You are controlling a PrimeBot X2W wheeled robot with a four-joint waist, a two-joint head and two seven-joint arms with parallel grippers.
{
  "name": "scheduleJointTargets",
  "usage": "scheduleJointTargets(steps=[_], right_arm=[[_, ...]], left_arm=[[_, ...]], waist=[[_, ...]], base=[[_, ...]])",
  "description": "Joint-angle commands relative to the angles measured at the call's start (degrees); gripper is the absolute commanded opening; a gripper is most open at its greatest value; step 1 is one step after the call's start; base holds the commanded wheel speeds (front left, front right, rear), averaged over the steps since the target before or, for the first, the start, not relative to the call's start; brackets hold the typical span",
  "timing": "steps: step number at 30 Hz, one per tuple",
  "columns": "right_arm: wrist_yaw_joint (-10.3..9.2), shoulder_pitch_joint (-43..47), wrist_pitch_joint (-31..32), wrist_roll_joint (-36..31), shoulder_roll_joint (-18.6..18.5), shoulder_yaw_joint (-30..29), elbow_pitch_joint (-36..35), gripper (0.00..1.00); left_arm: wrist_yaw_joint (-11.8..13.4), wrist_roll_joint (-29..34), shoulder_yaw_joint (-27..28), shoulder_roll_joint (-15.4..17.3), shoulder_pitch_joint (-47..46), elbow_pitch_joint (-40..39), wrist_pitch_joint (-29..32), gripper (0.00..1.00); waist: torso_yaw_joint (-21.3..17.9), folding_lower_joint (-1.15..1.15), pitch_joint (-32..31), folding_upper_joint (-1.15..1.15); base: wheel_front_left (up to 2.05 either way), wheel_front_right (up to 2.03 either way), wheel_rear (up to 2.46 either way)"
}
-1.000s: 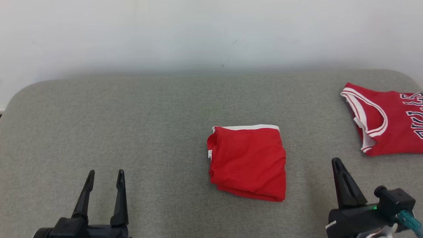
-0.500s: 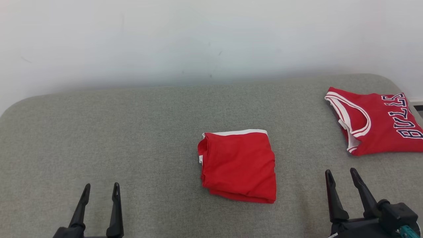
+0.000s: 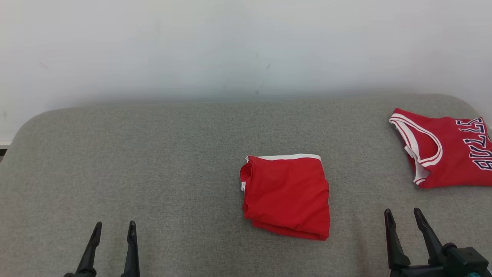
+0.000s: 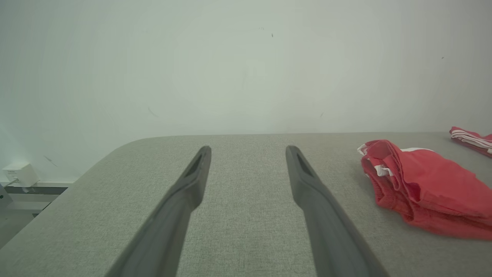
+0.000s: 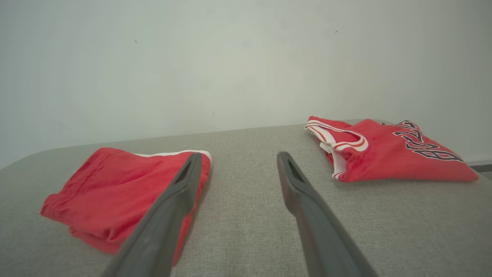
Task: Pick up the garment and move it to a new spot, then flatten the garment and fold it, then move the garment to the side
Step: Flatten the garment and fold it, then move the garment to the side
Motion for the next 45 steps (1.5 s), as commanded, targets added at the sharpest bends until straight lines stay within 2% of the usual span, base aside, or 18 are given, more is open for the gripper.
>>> scheduleJointTargets(steps=[1,20,28,36,41,45], right_arm=[[-0.16,0.5,-0.2,-0.4,0.1,0.1,0.2,1.00],[-0.16,0.6,-0.2,-0.5,-0.6,0.7,1.5,1.00],[-0.16,-1.1,-0.2,0.8,-1.4,0.9,2.8,1.00],[-0.16,-8.7,3.8,3.6,-3.7,2.9,7.4,1.00],[-0.16,-16.8,10.1,5.0,-4.7,4.5,14.9,1.00],[-0.16,-20.9,12.7,5.4,-4.8,5.3,20.0,1.00]], left_arm=[[-0.4,-0.1,-0.1,0.3,0.9,0.0,-0.2,1.00],[-0.3,-0.7,-0.9,0.3,0.8,0.5,-0.2,1.00],[-0.3,-0.9,-1.9,-0.1,-0.3,0.7,-0.2,1.00],[-0.3,-1.2,-2.9,-0.4,-1.0,1.1,-0.2,1.00],[-0.3,-1.2,-3.7,-0.7,-1.8,0.9,-0.2,1.00],[-0.3,-1.6,-4.3,-0.9,-3.2,1.3,-0.2,1.00]], waist=[[0.2,0.00,-0.1,0.00],[0.7,0.00,-0.2,0.00],[2.5,0.00,0.1,0.00],[5.3,0.00,1.5,0.00],[7.6,0.00,3.2,0.00],[9.1,0.00,4.3,0.00]], base=[[0.00,0.00,0.00],[0.00,0.00,0.00],[0.00,0.00,0.00],[0.00,0.00,0.00],[0.00,0.00,0.00],[0.00,0.00,0.00]])
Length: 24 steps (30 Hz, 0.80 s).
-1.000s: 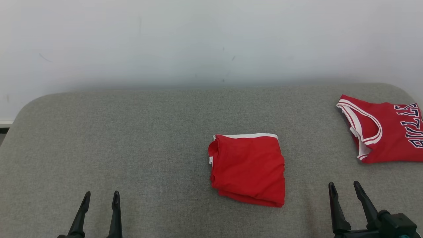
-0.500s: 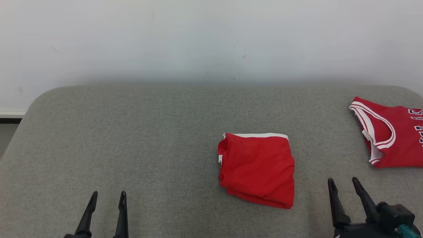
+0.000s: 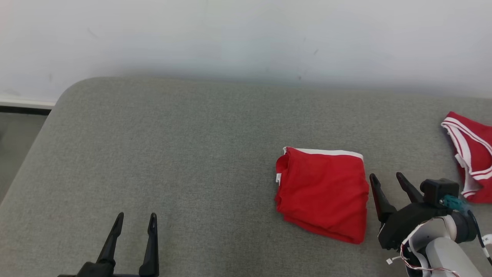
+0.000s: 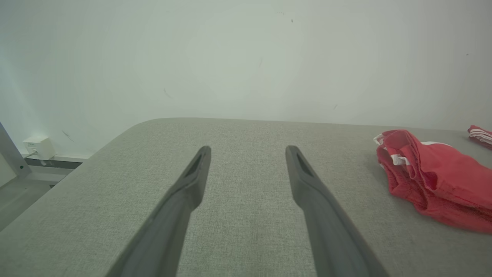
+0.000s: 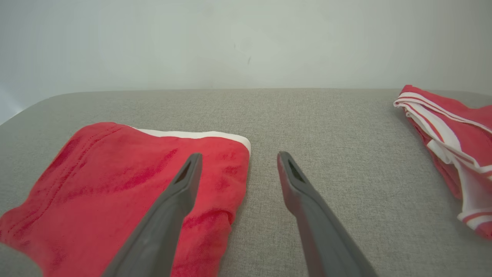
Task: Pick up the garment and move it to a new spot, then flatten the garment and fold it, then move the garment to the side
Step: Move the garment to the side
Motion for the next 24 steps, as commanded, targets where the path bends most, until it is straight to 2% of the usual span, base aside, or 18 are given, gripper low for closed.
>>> scheduleJointTargets(steps=[1,4,12,22,23,24], right_arm=[[-0.16,-1.6,1.3,0.3,-0.3,0.2,2.5,1.00],[-0.16,-3.9,3.3,-0.2,0.2,0.4,6.6,1.00],[-0.16,-8.1,4.2,0.7,2.1,1.2,15.3,1.00],[-0.16,-9.1,7.8,2.8,5.0,3.5,22.6,0.98],[-0.06,-9.1,8.1,3.3,5.3,4.1,22.8,0.49],[-0.03,-9.1,8.2,3.8,5.3,4.5,22.9,0.15]], left_arm=[[0.1,-0.5,-0.3,-0.3,-1.4,0.3,-0.2,1.00],[0.1,-0.9,-0.4,-0.3,-2.0,0.6,-0.2,1.00],[0.1,-1.3,-0.6,-0.5,-3.2,1.1,-0.2,1.00],[0.1,-1.4,-0.1,-0.6,-3.7,1.1,-0.2,1.00],[0.1,-1.4,-0.1,-0.6,-3.7,1.2,-0.2,1.00],[0.1,-1.4,-0.3,-0.6,-3.7,1.2,-0.2,1.00]], waist=[[1.6,-0.01,1.5,-0.01],[2.2,-0.01,2.1,-0.01],[2.8,-0.01,3.7,-0.01],[1.8,-0.01,4.2,-0.01],[1.6,-0.01,4.2,-0.01],[1.5,-0.01,4.3,-0.01]], base=[[0.00,0.00,0.00],[0.00,0.00,0.00],[0.00,0.00,0.00],[0.00,0.00,0.00],[0.00,0.00,0.00],[0.00,0.00,0.00]])
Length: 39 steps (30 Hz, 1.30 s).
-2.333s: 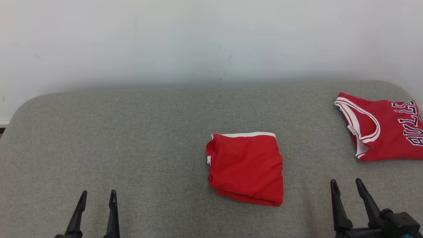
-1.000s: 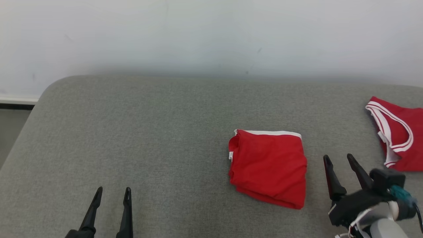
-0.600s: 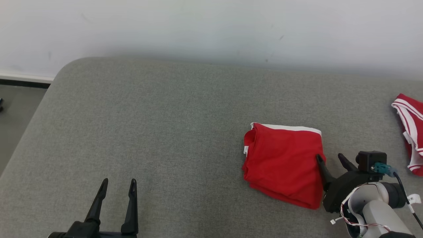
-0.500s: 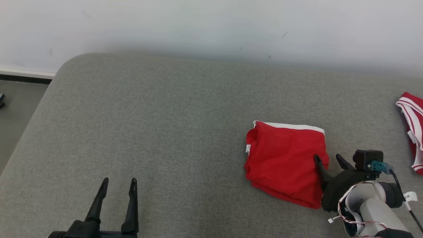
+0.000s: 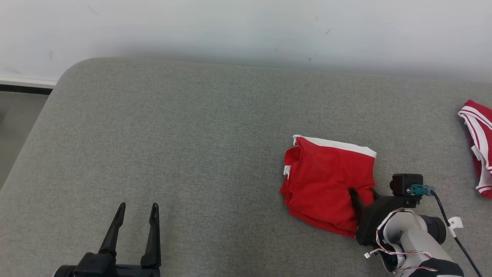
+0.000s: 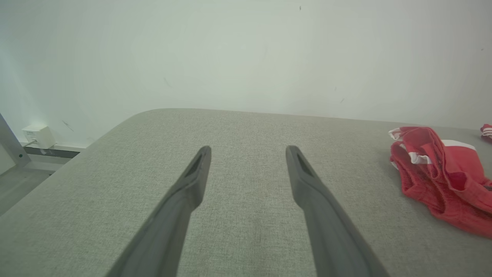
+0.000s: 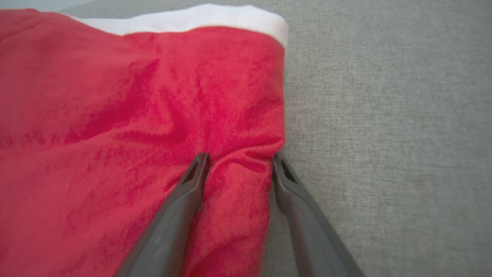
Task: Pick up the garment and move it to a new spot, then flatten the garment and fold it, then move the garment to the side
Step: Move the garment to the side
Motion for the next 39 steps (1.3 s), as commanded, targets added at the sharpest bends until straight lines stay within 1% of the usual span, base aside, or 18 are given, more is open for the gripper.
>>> scheduleJointTargets(steps=[1,5,9,14,19,24,27,32,33,35,39], right_arm=[[0.12,1.7,1.0,0.8,0.9,1.1,1.4,0.00],[-0.01,0.1,0.0,2.1,-0.9,2.8,0.5,0.00],[-0.05,-1.8,0.5,1.5,-4.9,6.8,-1.1,0.00],[-0.02,-5.9,2.3,2.5,-11.2,12.9,-5.5,0.00],[-0.02,-10.6,6.0,5.0,-19.0,18.3,-10.5,0.00],[-0.02,-16.2,9.5,7.6,-26.1,23.0,-15.4,0.00],[-0.02,-19.7,11.0,9.2,-29.9,24.7,-17.5,0.00],[-0.02,-24.9,12.5,10.7,-34.8,26.9,-19.6,0.00],[-0.02,-24.9,12.5,10.7,-34.8,26.9,-19.6,0.00],[-0.02,-26.7,12.9,10.9,-36.7,27.1,-19.9,0.00],[-0.02,-29.4,12.6,10.8,-38.9,27.0,-19.5,0.00]], left_arm=[[0.1,-0.6,0.0,-0.1,-0.8,0.1,-0.2,1.00],[0.1,-0.7,-0.6,-0.1,-1.3,0.1,-0.2,1.00],[0.1,-0.9,-1.2,-0.1,-2.5,0.3,-0.2,1.00],[0.1,-0.9,-1.9,-0.1,-3.9,-0.1,-0.2,1.00],[0.1,-0.9,-3.0,-0.1,-5.8,-1.0,-0.2,1.00],[0.1,-0.7,-3.1,0.3,-7.4,-1.9,-0.2,1.00],[0.1,-0.3,-3.0,1.0,-8.1,-2.4,-0.2,1.00],[0.1,0.1,-3.4,2.9,-9.6,-3.7,-0.2,1.00],[0.1,0.1,-3.4,2.9,-9.6,-3.7,-0.2,1.00],[0.1,0.2,-3.6,3.7,-10.3,-4.4,-0.2,1.00],[0.1,0.4,-3.8,5.3,-10.9,-5.9,-0.2,1.00]], waist=[[-0.4,0.00,0.1,0.00],[-1.0,0.00,0.6,0.00],[-1.3,0.00,1.7,0.00],[-3.1,0.00,4.4,0.00],[-5.4,0.00,8.6,0.00],[-8.9,0.00,12.4,0.00],[-11.4,0.00,14.7,0.00],[-15.0,0.00,18.6,0.00],[-15.0,0.00,18.6,0.00],[-16.3,0.00,20.0,0.00],[-18.6,0.00,22.4,0.00]], base=[[0.00,0.00,0.00],[0.00,0.00,0.00],[0.00,0.00,0.00],[0.00,0.00,0.00],[0.00,0.00,0.00],[0.00,0.00,0.00],[0.00,0.00,0.00],[0.00,0.00,0.00],[0.00,0.00,0.00],[0.00,0.00,0.00],[0.00,0.00,0.00]])
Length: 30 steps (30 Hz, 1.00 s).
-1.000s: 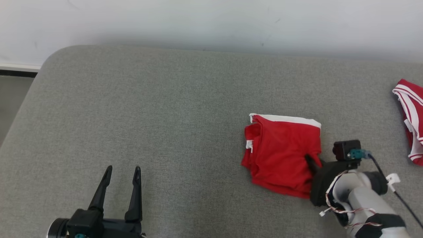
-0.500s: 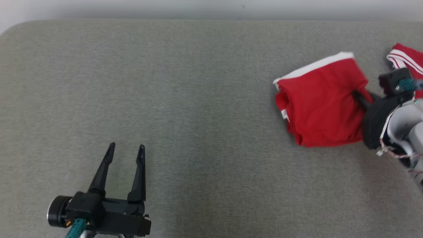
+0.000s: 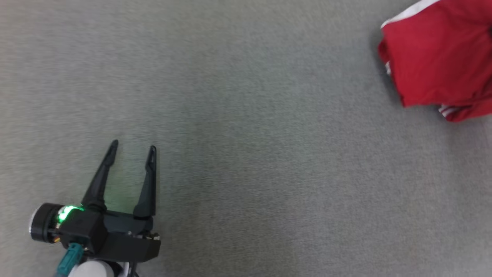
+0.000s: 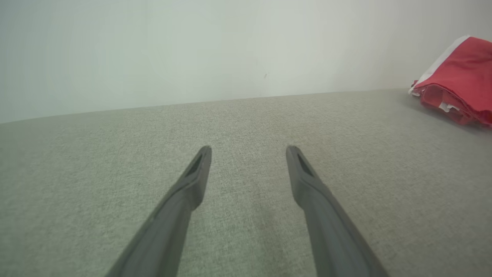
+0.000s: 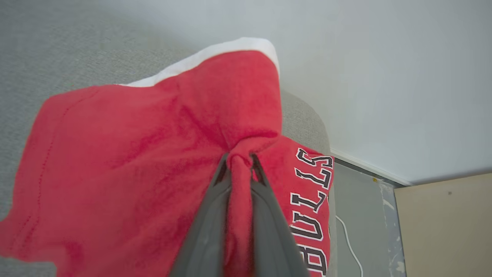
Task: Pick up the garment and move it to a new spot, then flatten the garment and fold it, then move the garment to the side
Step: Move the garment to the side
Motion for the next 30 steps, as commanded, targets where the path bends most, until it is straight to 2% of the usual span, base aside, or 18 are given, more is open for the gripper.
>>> scheduleJointTargets(steps=[1,7,14,19,24,25,26,30], right_arm=[[-0.20,-0.5,-0.3,-0.1,-0.3,0.1,0.1,0.00],[-0.20,-3.7,-0.4,-1.4,-2.9,1.1,2.4,0.00],[-0.20,-8.0,-2.5,-3.2,-4.7,2.3,6.0,0.00],[-0.20,-10.2,-3.3,-4.1,-5.5,3.1,9.6,0.00],[-0.20,-11.7,-5.1,-4.0,-4.5,2.0,14.2,0.00],[-0.20,-12.0,-5.7,-4.4,-4.3,1.9,14.7,0.39],[-0.20,-12.1,-6.2,-4.7,-4.0,1.9,15.2,1.00],[-0.20,-14.0,-9.6,-7.3,-2.9,1.7,16.5,1.00]], left_arm=[[0.1,0.1,0.1,0.5,-0.5,-0.3,-0.2,1.00],[0.1,0.6,0.2,1.6,-0.7,-3.4,-0.2,1.00],[0.1,1.6,-0.1,2.3,-0.4,-6.2,-0.2,1.00],[0.1,1.6,-0.4,2.4,-0.9,-7.0,-0.1,1.00],[0.1,1.5,0.1,2.1,-1.0,-6.7,-0.1,1.00],[0.1,1.5,0.2,2.1,-1.0,-6.6,-0.1,1.00],[0.1,1.6,0.3,2.1,-1.1,-6.5,-0.1,1.00],[0.1,1.7,0.4,2.0,-1.4,-5.9,-0.1,1.00]], waist=[[-4.3,-0.01,4.3,-0.01],[-6.5,-0.01,6.9,-0.01],[-7.2,-0.01,9.0,-0.01],[-7.1,-0.01,10.2,-0.01],[-6.9,-0.01,11.0,-0.01],[-6.9,-0.01,11.0,-0.01],[-6.9,-0.01,11.1,-0.01],[-6.8,-0.01,10.9,-0.01]], base=[[0.00,0.00,0.00],[0.00,0.00,0.00],[0.00,0.00,0.00],[0.00,0.00,0.00],[0.00,0.00,0.00],[0.00,0.00,0.00],[0.00,0.00,0.00],[0.00,0.00,0.00]])
